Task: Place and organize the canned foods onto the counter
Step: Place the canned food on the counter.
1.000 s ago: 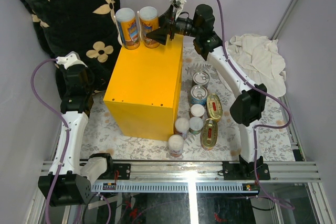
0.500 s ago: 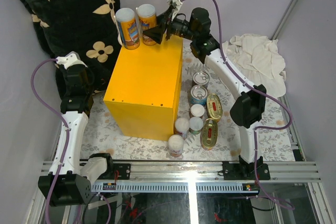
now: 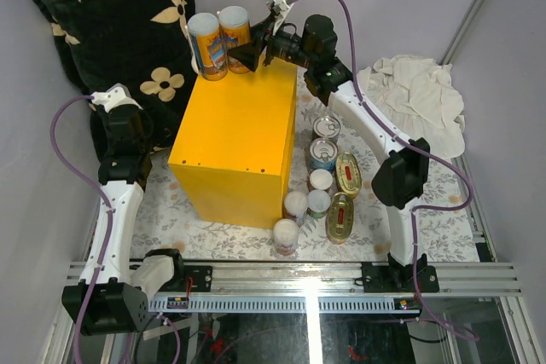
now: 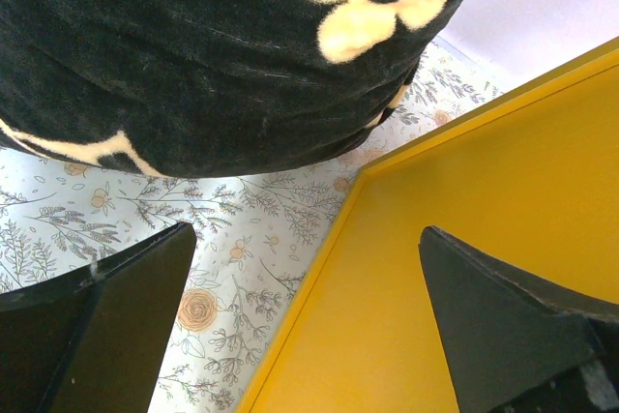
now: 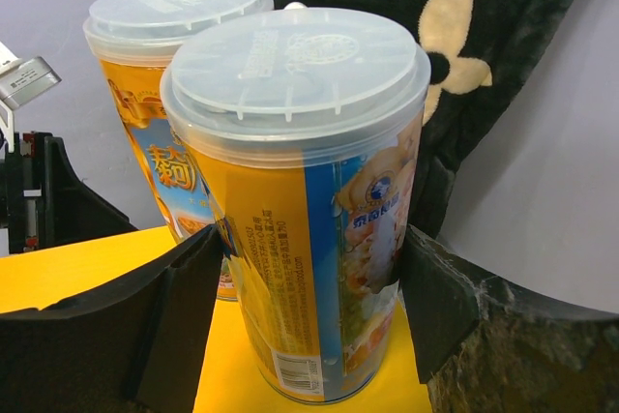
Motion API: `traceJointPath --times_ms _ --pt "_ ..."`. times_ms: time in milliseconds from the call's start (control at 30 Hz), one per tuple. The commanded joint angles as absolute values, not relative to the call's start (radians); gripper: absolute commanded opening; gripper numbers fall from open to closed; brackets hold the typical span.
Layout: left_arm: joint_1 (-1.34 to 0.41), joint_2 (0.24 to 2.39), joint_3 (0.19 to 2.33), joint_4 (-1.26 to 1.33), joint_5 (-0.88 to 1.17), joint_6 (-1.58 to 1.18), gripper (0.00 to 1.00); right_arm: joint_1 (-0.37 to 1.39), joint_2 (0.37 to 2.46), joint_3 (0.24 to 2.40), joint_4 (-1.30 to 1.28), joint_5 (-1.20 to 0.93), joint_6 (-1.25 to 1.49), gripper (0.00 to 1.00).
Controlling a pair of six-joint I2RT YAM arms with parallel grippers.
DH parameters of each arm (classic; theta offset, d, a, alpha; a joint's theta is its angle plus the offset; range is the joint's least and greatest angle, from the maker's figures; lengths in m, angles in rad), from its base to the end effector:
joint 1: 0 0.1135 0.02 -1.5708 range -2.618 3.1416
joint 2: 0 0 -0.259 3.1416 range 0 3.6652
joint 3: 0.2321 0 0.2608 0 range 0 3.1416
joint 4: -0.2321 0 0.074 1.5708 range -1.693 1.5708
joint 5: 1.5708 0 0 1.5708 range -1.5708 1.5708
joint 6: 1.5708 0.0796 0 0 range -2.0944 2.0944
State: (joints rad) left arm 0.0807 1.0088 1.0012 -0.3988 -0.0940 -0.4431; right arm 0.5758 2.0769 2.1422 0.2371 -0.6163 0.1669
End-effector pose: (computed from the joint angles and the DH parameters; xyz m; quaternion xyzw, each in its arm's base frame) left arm 0.2755 0.0298 0.3301 -0.2410 0.7992 -0.0604 0.5473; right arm 0.4174 0.3258 0.4578 -0.3539 0.5033 0.4460 0.6501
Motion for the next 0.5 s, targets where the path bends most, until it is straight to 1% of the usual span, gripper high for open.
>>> traceJointPath --times_ms 0,400,467 --pt "0.089 0.994 1.009 -0.385 -0.086 -0.422 1.0 0.586 2.092 2.194 0.259 -0.585 0.156 0.56" --pt "0.09 0.994 1.012 -0.384 -0.082 -0.421 1.0 0.586 2.136 2.263 0.242 -0.577 0.161 0.56" --pt "0.09 0.998 1.014 -0.383 -0.078 -0.42 1.0 0.586 2.135 2.265 0.237 -0.577 0.16 0.61"
